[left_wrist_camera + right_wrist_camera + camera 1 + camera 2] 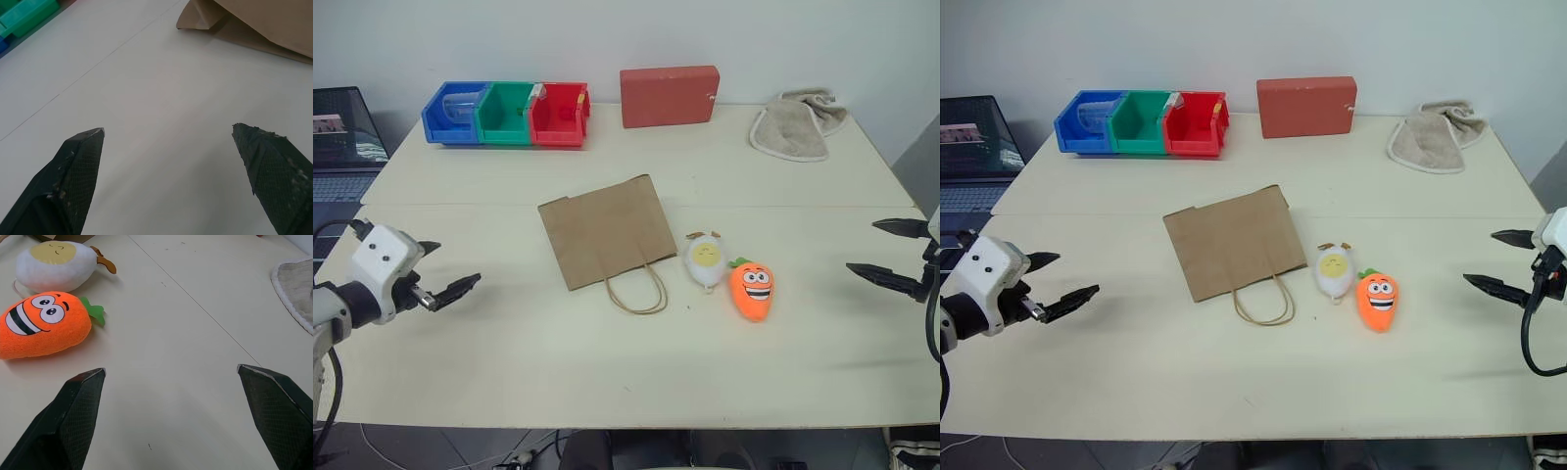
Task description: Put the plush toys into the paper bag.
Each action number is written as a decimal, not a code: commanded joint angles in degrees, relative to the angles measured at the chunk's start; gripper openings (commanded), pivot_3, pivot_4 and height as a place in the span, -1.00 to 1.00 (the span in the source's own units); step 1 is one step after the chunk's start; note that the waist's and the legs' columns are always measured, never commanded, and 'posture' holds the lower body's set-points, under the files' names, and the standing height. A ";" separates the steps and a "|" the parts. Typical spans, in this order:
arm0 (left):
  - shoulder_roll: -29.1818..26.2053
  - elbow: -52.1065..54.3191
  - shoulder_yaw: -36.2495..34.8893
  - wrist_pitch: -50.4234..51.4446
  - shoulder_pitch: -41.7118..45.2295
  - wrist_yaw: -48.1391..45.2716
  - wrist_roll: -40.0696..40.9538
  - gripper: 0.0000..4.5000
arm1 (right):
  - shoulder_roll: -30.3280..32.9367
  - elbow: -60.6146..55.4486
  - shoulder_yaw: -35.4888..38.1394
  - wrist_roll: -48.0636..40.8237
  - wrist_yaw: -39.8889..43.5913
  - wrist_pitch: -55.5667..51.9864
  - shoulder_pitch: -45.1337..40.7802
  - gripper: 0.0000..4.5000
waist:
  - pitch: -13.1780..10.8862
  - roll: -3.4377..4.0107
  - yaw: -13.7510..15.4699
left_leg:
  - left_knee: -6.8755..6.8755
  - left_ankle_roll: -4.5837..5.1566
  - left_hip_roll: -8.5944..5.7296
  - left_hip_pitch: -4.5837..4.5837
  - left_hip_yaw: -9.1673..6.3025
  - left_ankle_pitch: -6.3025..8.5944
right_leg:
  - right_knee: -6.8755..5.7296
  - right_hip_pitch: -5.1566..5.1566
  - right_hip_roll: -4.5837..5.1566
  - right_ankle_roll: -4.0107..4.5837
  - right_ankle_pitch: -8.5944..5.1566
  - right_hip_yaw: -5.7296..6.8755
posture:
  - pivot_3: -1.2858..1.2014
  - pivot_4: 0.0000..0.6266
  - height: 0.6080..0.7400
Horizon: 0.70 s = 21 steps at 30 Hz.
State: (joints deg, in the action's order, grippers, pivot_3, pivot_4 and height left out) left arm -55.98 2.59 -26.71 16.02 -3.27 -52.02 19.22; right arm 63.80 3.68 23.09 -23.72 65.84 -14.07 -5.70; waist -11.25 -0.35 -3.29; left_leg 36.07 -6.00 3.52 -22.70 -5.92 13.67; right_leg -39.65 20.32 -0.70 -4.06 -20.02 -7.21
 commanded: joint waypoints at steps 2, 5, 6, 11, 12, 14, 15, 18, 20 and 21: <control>0.04 0.24 -2.55 -3.85 0.33 -1.26 0.41 0.99 | -0.20 -2.55 1.54 -0.19 -0.36 0.10 -0.01 1.00 | 0.00 0.00 0.00 | 0.00 0.00 0.00 0.00 0.00 0.00 | 0.00 0.00 0.00 0.00 0.00 0.00 | 0.03 -0.52 1.00; 0.03 0.41 -1.74 -4.68 -0.13 -1.86 -0.02 0.99 | -0.44 -3.56 1.79 -0.37 -0.58 -0.38 0.39 1.00 | 0.00 0.00 0.00 | 0.00 0.00 0.00 0.00 0.00 0.00 | 0.00 0.00 0.00 0.00 0.00 0.00 | 0.03 -0.52 1.00; 0.17 0.56 -1.55 -4.65 -0.08 -2.04 0.22 0.99 | -0.49 -3.91 1.86 -0.45 -0.66 -0.55 0.47 1.00 | 0.00 0.00 0.00 | 0.00 0.00 0.00 0.00 0.00 0.00 | 0.00 0.00 0.00 0.00 0.00 0.00 | 0.03 -0.52 1.00; 0.18 1.57 -0.34 -5.43 -0.47 -3.50 0.08 0.99 | -0.50 -5.09 2.27 -0.68 -0.70 -1.14 0.93 1.00 | 0.00 0.00 0.00 | 0.00 0.00 0.00 0.00 0.01 0.00 | -0.01 0.00 0.00 0.00 0.00 0.00 | 0.03 -0.52 1.00; 0.22 1.64 -0.28 -5.46 -0.50 -3.52 -0.04 0.99 | -0.51 -5.24 2.34 -0.71 -0.71 -1.28 0.94 1.00 | 0.00 0.00 0.00 | 0.01 0.00 0.00 0.00 0.00 0.00 | -0.01 0.00 0.00 0.00 0.00 0.00 | 0.03 -0.52 1.00; 0.45 1.55 -0.38 -5.23 -0.33 -3.35 -0.01 0.99 | -0.54 -5.33 2.32 -0.64 -0.63 -1.32 0.93 1.00 | 0.00 0.00 0.00 | 0.00 0.00 0.00 0.00 0.01 0.00 | -0.01 0.00 0.00 0.00 0.00 0.00 | 0.03 -0.52 1.00; 0.55 1.57 -0.32 -5.25 -0.35 -3.35 -0.11 0.99 | -0.56 -5.35 2.28 -0.64 -0.57 -1.35 0.89 1.00 | 0.00 0.00 0.00 | 0.00 0.00 0.00 0.00 0.01 0.00 | -0.01 0.00 0.00 0.00 0.00 0.00 | 0.03 -0.52 1.00; 0.83 1.77 -0.18 -5.26 -0.36 -3.38 -0.25 0.99 | -0.61 -5.51 2.20 -0.69 -0.57 -1.48 0.78 1.00 | 0.00 0.00 0.00 | 0.00 0.00 0.00 0.00 0.00 0.00 | -0.01 0.00 0.00 0.00 0.00 0.00 | 0.03 -0.52 1.00; 1.26 1.96 0.38 -5.12 -0.19 -3.26 -0.30 0.99 | -0.79 -5.85 1.96 -0.68 -0.72 -1.52 0.76 1.00 | 0.00 0.00 0.00 | 0.01 0.00 0.00 0.00 0.00 0.00 | -0.01 0.00 0.00 0.00 0.00 0.00 | 0.03 -0.52 1.00; 1.48 2.04 0.65 -5.00 -0.07 -3.26 -0.25 0.99 | -0.89 -6.02 1.87 -0.68 -0.81 -1.56 0.76 1.00 | 0.00 0.00 0.00 | 0.01 0.00 0.00 0.00 0.00 0.00 | -0.01 -0.01 0.00 0.00 0.00 0.00 | 0.03 -0.52 1.00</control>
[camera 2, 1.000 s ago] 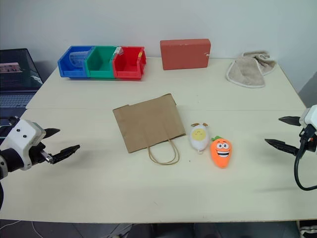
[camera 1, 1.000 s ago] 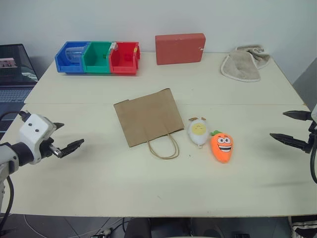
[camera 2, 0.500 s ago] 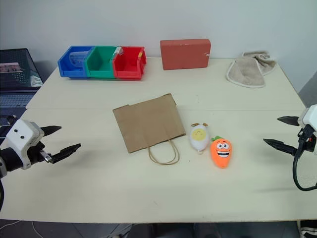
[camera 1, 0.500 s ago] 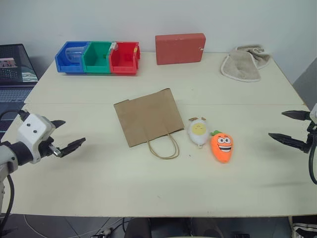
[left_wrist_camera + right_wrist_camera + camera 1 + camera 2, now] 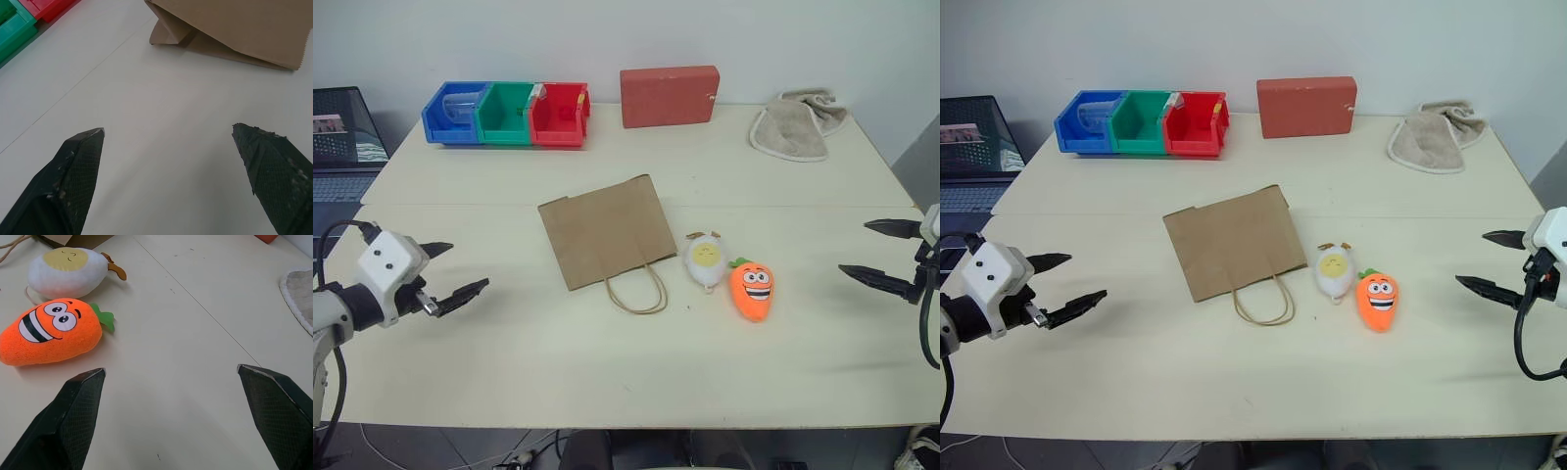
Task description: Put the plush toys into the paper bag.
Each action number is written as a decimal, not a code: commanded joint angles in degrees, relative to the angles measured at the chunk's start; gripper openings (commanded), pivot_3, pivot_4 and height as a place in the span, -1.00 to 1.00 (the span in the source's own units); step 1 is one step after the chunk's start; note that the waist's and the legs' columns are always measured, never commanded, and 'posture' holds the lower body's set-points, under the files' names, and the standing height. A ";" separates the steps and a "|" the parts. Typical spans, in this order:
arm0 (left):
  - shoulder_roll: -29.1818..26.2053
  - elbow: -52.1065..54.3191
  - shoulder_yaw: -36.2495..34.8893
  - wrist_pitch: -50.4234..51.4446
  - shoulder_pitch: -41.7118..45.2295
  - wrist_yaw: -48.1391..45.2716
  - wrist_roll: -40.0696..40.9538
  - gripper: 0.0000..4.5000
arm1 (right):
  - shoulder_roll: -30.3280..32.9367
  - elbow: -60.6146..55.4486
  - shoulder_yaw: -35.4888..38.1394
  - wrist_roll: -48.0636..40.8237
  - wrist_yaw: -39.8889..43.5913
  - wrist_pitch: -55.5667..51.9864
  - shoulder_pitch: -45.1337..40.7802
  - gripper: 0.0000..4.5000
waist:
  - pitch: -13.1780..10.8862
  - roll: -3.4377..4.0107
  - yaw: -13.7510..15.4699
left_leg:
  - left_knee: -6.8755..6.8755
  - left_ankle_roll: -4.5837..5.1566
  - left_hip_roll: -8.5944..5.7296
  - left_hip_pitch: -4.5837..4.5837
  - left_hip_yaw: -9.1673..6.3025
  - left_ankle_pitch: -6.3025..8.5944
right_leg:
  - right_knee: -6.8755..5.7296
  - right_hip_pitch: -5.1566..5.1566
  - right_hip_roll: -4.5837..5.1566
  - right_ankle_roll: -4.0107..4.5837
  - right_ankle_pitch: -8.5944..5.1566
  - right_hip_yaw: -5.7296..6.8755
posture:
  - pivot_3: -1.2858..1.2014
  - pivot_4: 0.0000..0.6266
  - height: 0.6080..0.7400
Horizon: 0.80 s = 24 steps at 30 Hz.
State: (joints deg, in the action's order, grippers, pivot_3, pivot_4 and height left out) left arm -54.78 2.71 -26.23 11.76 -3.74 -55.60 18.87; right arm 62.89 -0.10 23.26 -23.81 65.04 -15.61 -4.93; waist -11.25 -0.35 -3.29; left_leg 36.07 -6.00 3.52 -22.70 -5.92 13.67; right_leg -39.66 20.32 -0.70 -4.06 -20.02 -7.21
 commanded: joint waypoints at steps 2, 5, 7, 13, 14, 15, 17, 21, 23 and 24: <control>0.88 3.21 1.90 -0.95 0.88 0.12 0.08 0.99 | -0.14 -2.65 1.69 -0.56 -0.05 -0.09 0.28 1.00 | 0.00 0.00 0.01 | 0.00 0.00 0.00 0.00 0.00 0.00 | -0.01 0.00 0.00 0.00 0.00 0.00 | 0.03 -0.52 1.00; 1.42 7.88 5.03 3.68 2.25 -1.43 3.55 0.99 | -0.24 -4.85 2.89 -1.22 0.09 -1.23 1.84 1.00 | 0.00 -0.01 0.23 | 0.02 0.00 0.00 -0.01 -0.03 0.00 | 0.00 -0.02 0.00 0.00 0.00 0.03 | 0.03 -0.52 1.00; 1.20 11.57 8.07 4.23 2.68 -2.92 3.76 0.99 | -0.20 -7.46 4.06 -2.14 0.33 -2.65 3.45 1.00 | 0.00 -0.01 0.34 | 0.02 0.00 -0.01 -0.03 -0.05 0.00 | -0.01 -0.02 0.00 0.00 0.00 0.04 | 0.03 -0.52 1.00; 2.21 18.21 16.30 6.66 7.14 -4.40 4.63 0.99 | -0.23 -17.48 6.82 -6.42 1.12 -8.75 8.13 1.00 | 0.00 0.00 0.46 | 0.03 0.00 0.00 -0.01 -0.06 0.00 | -0.03 -0.04 -0.01 0.00 0.00 0.04 | 0.03 -0.52 1.00; 2.09 18.41 17.06 6.62 7.67 -4.80 4.46 0.99 | -0.23 -18.81 7.02 -7.00 0.96 -9.69 8.42 1.00 | 0.00 0.00 0.43 | 0.03 0.00 0.00 0.00 -0.04 0.00 | -0.03 -0.05 -0.01 0.00 0.00 0.02 | 0.03 -0.52 1.00; 2.96 19.01 20.44 6.23 9.81 -5.76 3.86 0.99 | -0.28 -21.75 6.95 -8.34 0.91 -11.15 8.99 1.00 | 0.00 0.00 0.33 | 0.04 0.00 -0.01 0.01 -0.04 0.00 | -0.03 -0.06 -0.01 0.00 0.00 0.02 | 0.03 -0.52 1.00; 5.91 18.23 26.63 4.55 14.33 -6.60 1.89 0.99 | -0.50 -27.07 6.27 -11.04 0.37 -13.81 9.48 1.00 | 0.04 0.06 0.47 | 0.05 0.00 -0.03 0.02 -0.05 0.00 | -0.03 -0.09 -0.01 0.00 0.00 0.02 | 0.03 -0.52 1.00; 10.28 13.72 34.51 1.00 18.66 -8.06 -2.52 0.99 | -1.31 -32.76 5.11 -14.09 -1.80 -17.43 9.61 1.00 | 0.05 0.03 0.99 | 0.14 0.00 -0.05 0.00 -0.08 -0.01 | -0.02 -0.14 -0.02 -0.01 0.01 0.04 | 0.03 -0.52 1.00; 12.27 10.95 38.05 -1.73 19.98 -7.89 -5.73 0.99 | -1.73 -34.49 4.61 -14.65 -2.87 -18.49 9.94 1.00 | 0.04 0.03 0.94 | 0.14 0.00 -0.05 -0.01 -0.08 0.00 | -0.01 -0.11 -0.02 -0.01 0.01 0.03 | 0.03 -0.52 1.00; 12.88 9.92 39.20 -2.86 20.42 -7.98 -6.90 0.99 | -1.83 -35.11 4.42 -14.64 -3.13 -18.69 10.15 1.00 | 0.04 0.03 1.01 | 0.14 0.00 -0.05 -0.01 -0.08 0.00 | -0.03 -0.10 -0.02 -0.01 0.01 0.04 | 0.03 -0.52 1.00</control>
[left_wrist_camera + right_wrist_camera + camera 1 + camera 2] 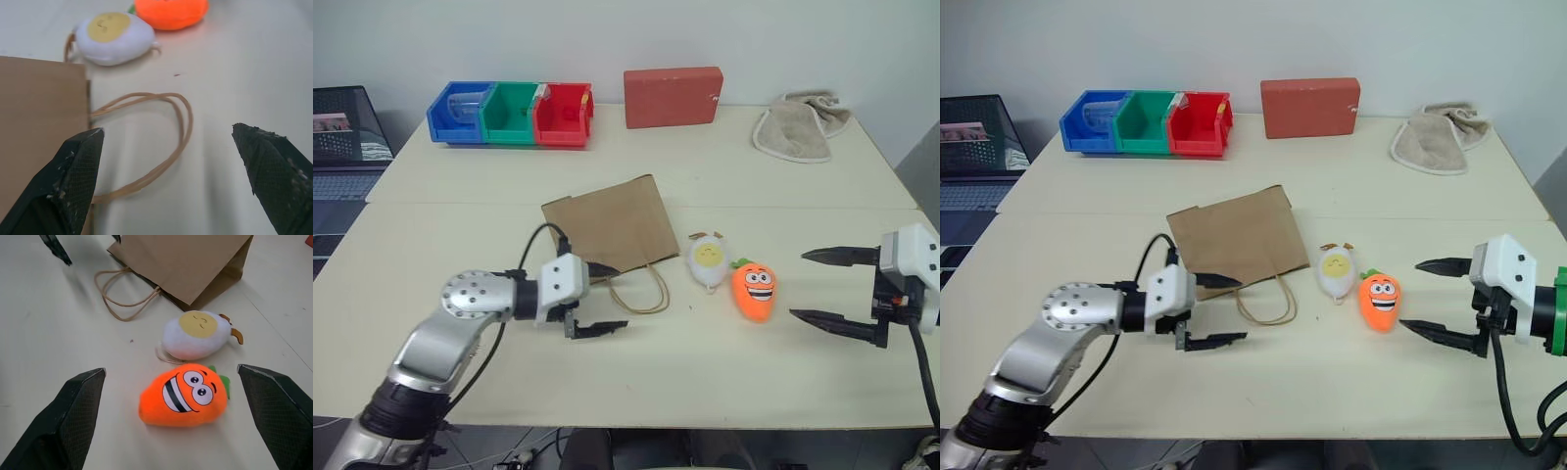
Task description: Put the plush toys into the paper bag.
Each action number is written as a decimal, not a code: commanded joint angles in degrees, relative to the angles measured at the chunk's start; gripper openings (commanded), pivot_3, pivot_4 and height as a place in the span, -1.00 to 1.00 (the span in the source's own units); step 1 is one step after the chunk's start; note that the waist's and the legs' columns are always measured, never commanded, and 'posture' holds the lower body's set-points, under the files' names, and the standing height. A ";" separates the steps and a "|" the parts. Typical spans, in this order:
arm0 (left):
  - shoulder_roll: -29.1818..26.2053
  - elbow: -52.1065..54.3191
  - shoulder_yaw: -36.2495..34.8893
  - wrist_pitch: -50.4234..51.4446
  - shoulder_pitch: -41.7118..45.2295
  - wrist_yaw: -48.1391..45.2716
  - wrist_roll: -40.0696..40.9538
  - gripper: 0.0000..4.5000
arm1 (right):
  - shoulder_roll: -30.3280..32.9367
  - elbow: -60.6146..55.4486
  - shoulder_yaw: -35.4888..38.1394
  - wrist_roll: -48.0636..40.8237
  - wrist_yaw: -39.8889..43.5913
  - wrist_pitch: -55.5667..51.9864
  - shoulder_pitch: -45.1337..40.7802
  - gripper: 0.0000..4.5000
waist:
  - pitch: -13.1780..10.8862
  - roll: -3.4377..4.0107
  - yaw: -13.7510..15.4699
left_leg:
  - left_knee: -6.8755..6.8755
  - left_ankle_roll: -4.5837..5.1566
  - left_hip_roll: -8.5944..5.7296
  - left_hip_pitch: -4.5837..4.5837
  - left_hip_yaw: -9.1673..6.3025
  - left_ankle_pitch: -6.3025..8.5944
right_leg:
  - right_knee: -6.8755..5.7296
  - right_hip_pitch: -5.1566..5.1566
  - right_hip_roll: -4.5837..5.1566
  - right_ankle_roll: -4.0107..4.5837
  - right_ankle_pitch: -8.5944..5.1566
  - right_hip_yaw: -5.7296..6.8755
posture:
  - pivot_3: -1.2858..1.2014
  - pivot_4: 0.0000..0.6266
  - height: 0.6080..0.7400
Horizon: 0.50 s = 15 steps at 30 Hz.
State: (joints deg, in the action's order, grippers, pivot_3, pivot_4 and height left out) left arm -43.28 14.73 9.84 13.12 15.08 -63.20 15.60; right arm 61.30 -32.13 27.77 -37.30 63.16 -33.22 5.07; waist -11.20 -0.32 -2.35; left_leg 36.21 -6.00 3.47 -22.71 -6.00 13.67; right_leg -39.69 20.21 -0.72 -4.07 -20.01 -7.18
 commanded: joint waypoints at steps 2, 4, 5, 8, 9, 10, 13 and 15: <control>3.15 -3.75 3.73 -4.83 2.31 -0.01 -3.81 0.99 | -0.27 -4.18 -0.17 -1.50 -1.45 -1.81 0.56 1.00 | 0.00 0.00 0.18 | 0.00 0.00 0.00 -0.01 -0.02 0.00 | 0.01 0.01 0.00 0.00 0.00 0.01 | 0.03 -0.52 1.00; 4.61 -6.30 4.56 -6.66 3.22 0.15 -4.97 0.99 | -0.58 -5.08 -0.27 -2.14 -2.24 -2.61 0.41 1.00 | 0.00 0.00 0.21 | 0.00 0.00 0.00 -0.02 -0.02 0.00 | 0.01 0.01 0.00 0.00 0.00 0.01 | 0.03 -0.52 1.00; 5.57 -7.93 4.98 -7.81 3.83 0.65 -5.75 0.99 | -0.74 -5.49 -0.39 -2.50 -2.63 -3.02 0.27 1.00 | 0.00 0.00 0.29 | 0.00 0.00 0.00 -0.01 -0.02 0.00 | 0.01 -0.01 0.00 0.00 0.00 0.01 | 0.03 -0.52 1.00; 7.45 -10.99 5.17 -9.90 4.81 1.21 -6.83 0.82 | -1.09 -6.59 -0.81 -3.38 -3.41 -3.86 0.23 1.00 | 0.00 0.00 0.47 | 0.04 0.00 0.00 -0.01 -0.04 0.00 | -0.02 -0.01 0.00 0.00 0.00 0.03 | 0.03 -0.52 1.00; 7.78 -11.61 5.13 -10.38 4.98 1.17 -7.03 0.74 | -1.15 -6.89 -0.91 -3.66 -3.52 -4.05 0.34 1.00 | 0.00 0.00 0.45 | 0.07 0.00 0.00 -0.02 -0.04 0.00 | -0.02 -0.02 0.00 0.00 0.00 0.03 | 0.03 -0.52 1.00; 8.01 -12.27 5.15 -10.85 5.12 0.89 -7.16 0.60 | -1.32 -7.28 -1.07 -3.95 -3.73 -4.24 0.51 1.00 | 0.00 0.00 0.45 | 0.07 0.01 0.00 -0.02 -0.03 0.00 | -0.01 -0.01 0.00 0.00 0.00 0.02 | 0.03 -0.52 1.00; 8.47 -13.83 5.34 -11.72 5.91 0.16 -7.24 0.16 | -1.83 -7.88 -1.69 -3.74 -4.27 -4.20 0.86 1.00 | 0.00 0.00 0.52 | 0.07 0.00 0.00 -0.04 -0.08 0.00 | -0.03 -0.01 0.00 0.00 0.00 0.07 | 0.03 -0.52 1.00; 8.73 -14.32 5.63 -12.10 6.32 -0.34 -7.34 -0.13 | -2.07 -8.02 -2.11 -3.59 -4.69 -4.24 0.63 1.00 | 0.00 0.00 0.52 | 0.08 0.00 -0.01 -0.05 -0.09 0.00 | -0.03 -0.01 0.00 0.00 0.00 0.08 | 0.03 -0.52 1.00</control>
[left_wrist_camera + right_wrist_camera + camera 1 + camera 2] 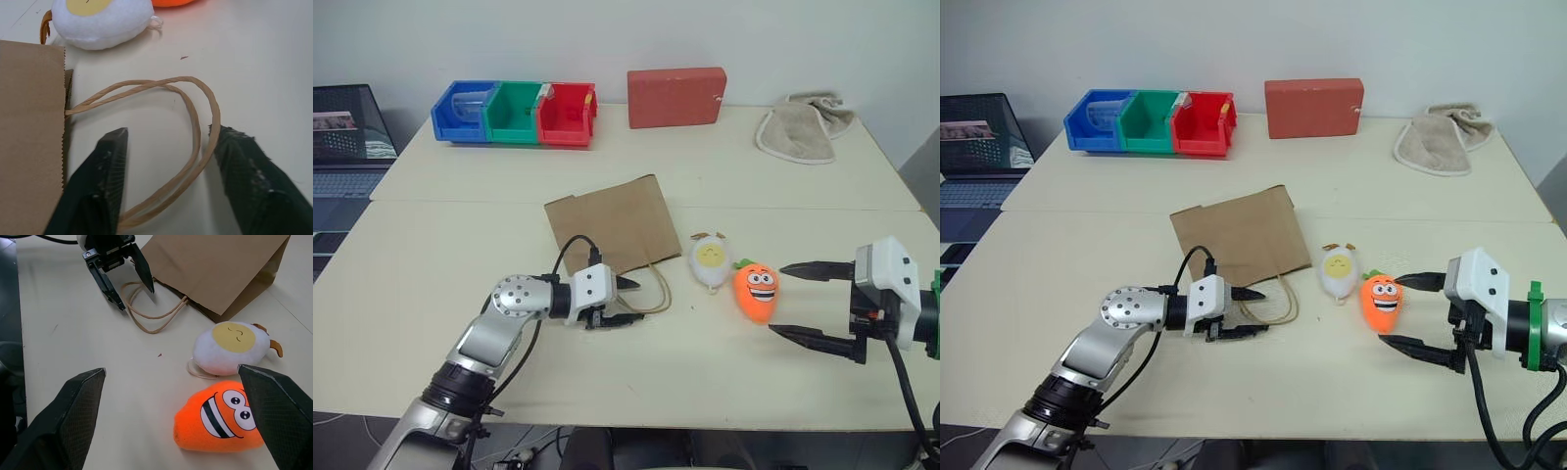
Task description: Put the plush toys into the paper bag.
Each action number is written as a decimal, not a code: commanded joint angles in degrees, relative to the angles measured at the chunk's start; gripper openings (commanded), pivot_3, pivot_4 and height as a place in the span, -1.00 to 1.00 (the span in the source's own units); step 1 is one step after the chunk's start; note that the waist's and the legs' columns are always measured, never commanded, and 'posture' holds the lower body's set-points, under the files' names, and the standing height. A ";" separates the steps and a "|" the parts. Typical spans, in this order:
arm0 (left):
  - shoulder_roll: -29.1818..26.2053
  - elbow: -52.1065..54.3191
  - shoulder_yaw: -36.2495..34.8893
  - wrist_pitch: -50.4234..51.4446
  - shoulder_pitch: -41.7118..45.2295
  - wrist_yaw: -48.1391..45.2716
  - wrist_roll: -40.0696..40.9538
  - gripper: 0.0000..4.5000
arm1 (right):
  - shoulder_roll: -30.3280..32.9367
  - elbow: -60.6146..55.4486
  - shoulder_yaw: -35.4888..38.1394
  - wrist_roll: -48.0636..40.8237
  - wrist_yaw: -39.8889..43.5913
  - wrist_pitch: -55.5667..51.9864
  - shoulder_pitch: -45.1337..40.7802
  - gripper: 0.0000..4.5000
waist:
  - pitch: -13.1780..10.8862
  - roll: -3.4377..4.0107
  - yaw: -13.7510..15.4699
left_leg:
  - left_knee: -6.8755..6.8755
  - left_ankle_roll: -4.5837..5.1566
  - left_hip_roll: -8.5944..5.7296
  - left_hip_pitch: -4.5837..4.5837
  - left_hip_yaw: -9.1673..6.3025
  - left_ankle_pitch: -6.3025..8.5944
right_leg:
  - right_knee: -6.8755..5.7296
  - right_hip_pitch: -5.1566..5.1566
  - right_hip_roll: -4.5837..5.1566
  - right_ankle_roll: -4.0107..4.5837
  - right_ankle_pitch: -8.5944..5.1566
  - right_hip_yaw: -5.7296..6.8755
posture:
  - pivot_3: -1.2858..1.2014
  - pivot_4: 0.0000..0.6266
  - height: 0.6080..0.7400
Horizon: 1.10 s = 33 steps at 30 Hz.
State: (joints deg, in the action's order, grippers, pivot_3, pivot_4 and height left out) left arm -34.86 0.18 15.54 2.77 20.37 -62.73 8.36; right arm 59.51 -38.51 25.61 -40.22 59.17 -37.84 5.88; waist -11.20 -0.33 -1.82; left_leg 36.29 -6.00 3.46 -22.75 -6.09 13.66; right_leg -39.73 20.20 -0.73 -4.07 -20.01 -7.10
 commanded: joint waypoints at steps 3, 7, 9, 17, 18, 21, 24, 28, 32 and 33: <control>0.52 -0.26 0.13 -2.18 1.30 -1.32 -0.32 -0.54 | -0.43 -1.84 -0.33 -0.70 -1.18 0.28 -0.41 1.00 | 0.00 0.00 -0.02 | 0.00 0.00 0.00 0.01 0.00 0.00 | 0.00 0.00 0.00 0.00 0.00 0.00 | 0.03 -0.52 1.00; 0.24 -0.14 -0.35 0.12 2.12 -2.74 0.64 -0.99 | -1.05 -3.41 -1.47 -0.42 -2.22 0.05 0.59 1.00 | 0.00 0.00 -0.01 | 0.00 0.00 0.00 0.00 -0.01 0.00 | -0.01 0.00 0.00 0.00 0.00 0.01 | 0.03 -0.52 1.00; -0.46 0.80 -0.94 2.32 2.52 -3.97 1.79 -0.99 | -1.11 -3.76 -2.50 -0.39 -4.30 -1.51 -0.04 1.00 | 0.00 0.00 -0.01 | 0.00 0.00 0.00 -0.01 -0.02 0.00 | -0.01 0.00 0.00 0.00 0.00 0.02 | 0.03 -0.52 1.00; -0.49 5.27 -7.52 20.63 8.96 -4.76 14.53 -1.00 | -6.26 -6.43 -14.88 -0.36 -12.68 -4.12 -8.78 0.84 | -0.02 -0.03 -0.11 | 0.07 0.00 0.01 -0.01 -0.06 0.00 | -0.10 0.01 -0.03 -0.01 0.00 0.04 | 0.03 -0.52 1.00; -0.51 5.82 -8.71 23.73 10.07 -4.55 16.69 -1.00 | -7.36 -6.61 -17.24 0.38 -13.59 -3.97 -10.21 0.75 | -0.02 -0.04 -0.15 | 0.08 0.00 0.02 -0.02 -0.08 0.00 | -0.12 0.02 -0.04 -0.01 0.00 0.05 | 0.03 -0.52 1.00; -0.81 6.42 -11.38 30.46 12.99 -4.03 21.44 -1.00 | -11.51 -5.60 -23.52 3.18 -16.67 -3.76 -14.35 0.27 | -0.02 -0.04 -0.23 | 0.13 0.00 0.02 -0.06 -0.11 0.00 | -0.14 0.05 -0.06 -0.01 -0.01 0.07 | 0.03 -0.52 1.00; -0.07 6.24 -15.19 38.80 16.67 -1.88 27.73 -1.00 | -20.65 -0.90 -34.36 10.79 -22.89 -1.89 -20.82 -0.21 | -0.03 -0.05 -0.64 | 0.14 0.00 0.04 -0.05 -0.14 0.00 | -0.17 0.06 -0.07 -0.01 -0.01 0.10 | 0.03 -0.52 1.00; 0.28 6.26 -16.90 43.51 18.39 0.11 31.06 -1.00 | -27.17 5.40 -41.89 19.32 -26.61 1.06 -24.89 -0.87 | -0.03 -0.05 -1.09 | 0.14 -0.01 0.03 -0.11 -0.19 -0.01 | -0.21 0.13 -0.07 -0.01 -0.01 0.14 | 0.03 -0.52 1.00; 0.19 6.97 -16.97 45.16 18.77 1.11 31.93 -1.00 | -33.18 13.16 -47.09 26.05 -29.05 4.95 -28.42 -0.99 | -0.03 -0.06 -1.14 | 0.13 -0.03 0.03 -0.18 -0.22 -0.02 | -0.20 0.20 -0.05 0.00 -0.01 0.18 | 0.03 -0.52 1.00; 0.12 7.31 -16.92 45.56 18.84 1.31 32.11 -1.00 | -35.53 16.47 -48.00 28.47 -31.14 6.21 -29.75 -0.99 | -0.03 -0.06 -1.23 | 0.12 -0.04 0.06 -0.17 -0.23 -0.02 | -0.21 0.21 -0.07 0.00 -0.01 0.19 | 0.03 -0.52 1.00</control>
State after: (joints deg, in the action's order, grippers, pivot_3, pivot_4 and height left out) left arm -34.52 5.09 -0.39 48.01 37.98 -61.77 39.11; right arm 25.78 -24.32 -20.92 -15.01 30.47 -34.54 -22.20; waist -11.23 -0.38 -3.06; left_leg 36.40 -6.05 3.52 -22.91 -6.30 13.63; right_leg -39.99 20.44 -0.80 -4.06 -20.02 -6.92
